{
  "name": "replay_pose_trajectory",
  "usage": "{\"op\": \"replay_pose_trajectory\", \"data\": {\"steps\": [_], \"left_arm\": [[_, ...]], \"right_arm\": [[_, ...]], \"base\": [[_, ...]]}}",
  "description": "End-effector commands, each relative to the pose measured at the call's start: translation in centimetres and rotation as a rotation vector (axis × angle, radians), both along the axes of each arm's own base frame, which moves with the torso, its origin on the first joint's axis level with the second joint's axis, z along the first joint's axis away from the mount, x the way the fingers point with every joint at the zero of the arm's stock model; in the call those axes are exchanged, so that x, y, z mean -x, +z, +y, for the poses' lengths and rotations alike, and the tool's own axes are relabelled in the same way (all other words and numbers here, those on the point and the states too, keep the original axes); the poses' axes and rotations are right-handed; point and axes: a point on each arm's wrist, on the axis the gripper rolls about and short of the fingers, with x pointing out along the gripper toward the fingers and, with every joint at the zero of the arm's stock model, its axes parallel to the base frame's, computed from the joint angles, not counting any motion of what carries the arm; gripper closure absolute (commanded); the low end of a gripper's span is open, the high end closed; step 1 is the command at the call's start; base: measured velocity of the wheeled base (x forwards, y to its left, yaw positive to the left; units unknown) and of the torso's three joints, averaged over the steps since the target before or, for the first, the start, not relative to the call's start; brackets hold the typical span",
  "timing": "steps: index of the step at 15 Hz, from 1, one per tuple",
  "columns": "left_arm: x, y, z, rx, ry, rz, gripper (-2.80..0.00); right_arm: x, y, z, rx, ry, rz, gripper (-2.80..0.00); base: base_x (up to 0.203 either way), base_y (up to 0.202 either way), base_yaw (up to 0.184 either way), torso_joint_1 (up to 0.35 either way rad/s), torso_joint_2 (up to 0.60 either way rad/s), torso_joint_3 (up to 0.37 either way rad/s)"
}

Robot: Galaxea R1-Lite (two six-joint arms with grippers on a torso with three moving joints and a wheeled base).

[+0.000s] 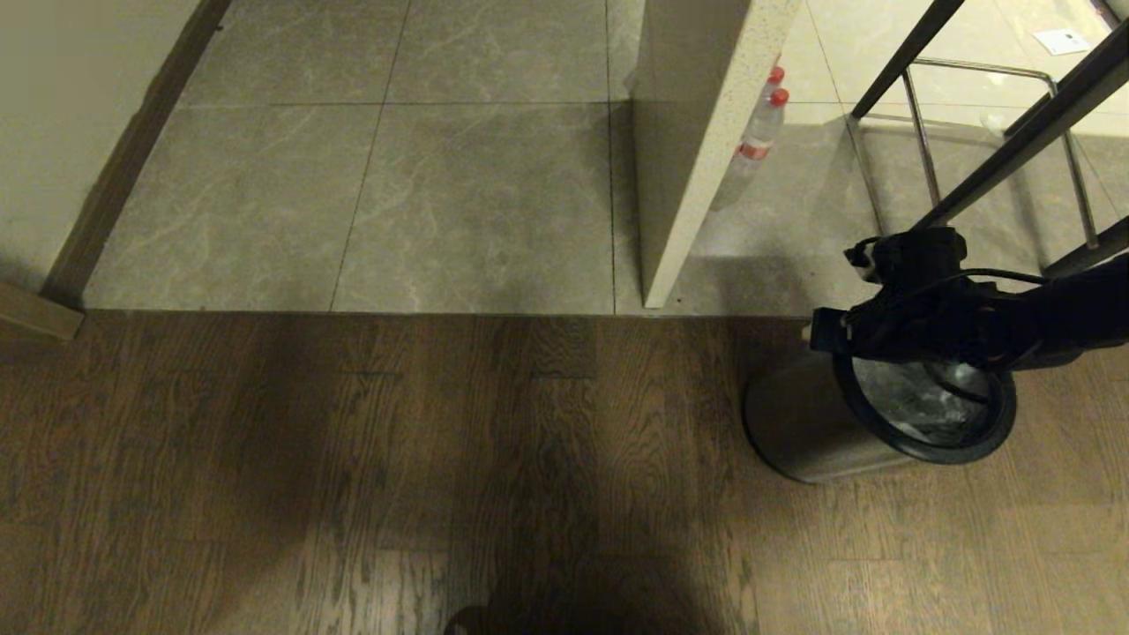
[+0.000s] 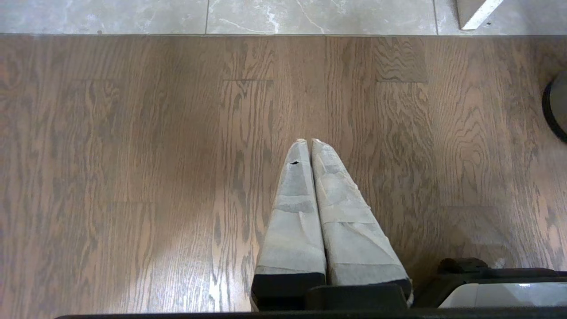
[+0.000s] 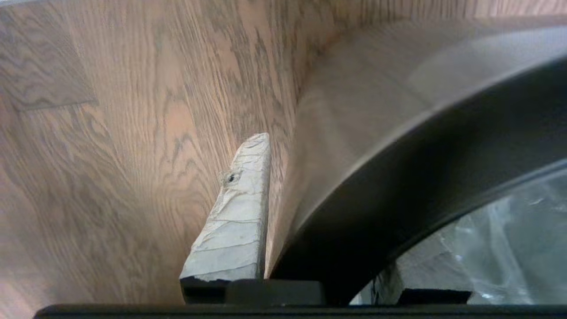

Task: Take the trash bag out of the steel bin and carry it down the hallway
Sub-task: Place the outer trash can on the ground

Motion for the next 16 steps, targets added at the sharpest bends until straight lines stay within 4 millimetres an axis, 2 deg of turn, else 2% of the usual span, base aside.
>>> {"op": "replay_pose_trajectory", "data": {"steps": [1,16], "left_arm": [[0.0,-0.04,0.0,0.001,0.001,-0.001,0.0],[0.0,-0.04,0.0,0.001,0.001,-0.001,0.0]], "right_arm": [[-0.04,0.25,0.03,0.002,0.006,-0.014,0.0],[-0.04,0.25,0.03,0.002,0.006,-0.014,0.0]], "base": [[0.0,0.0,0.0,0.0,0.0,0.0],[0.0,0.0,0.0,0.0,0.0,0.0]]}}
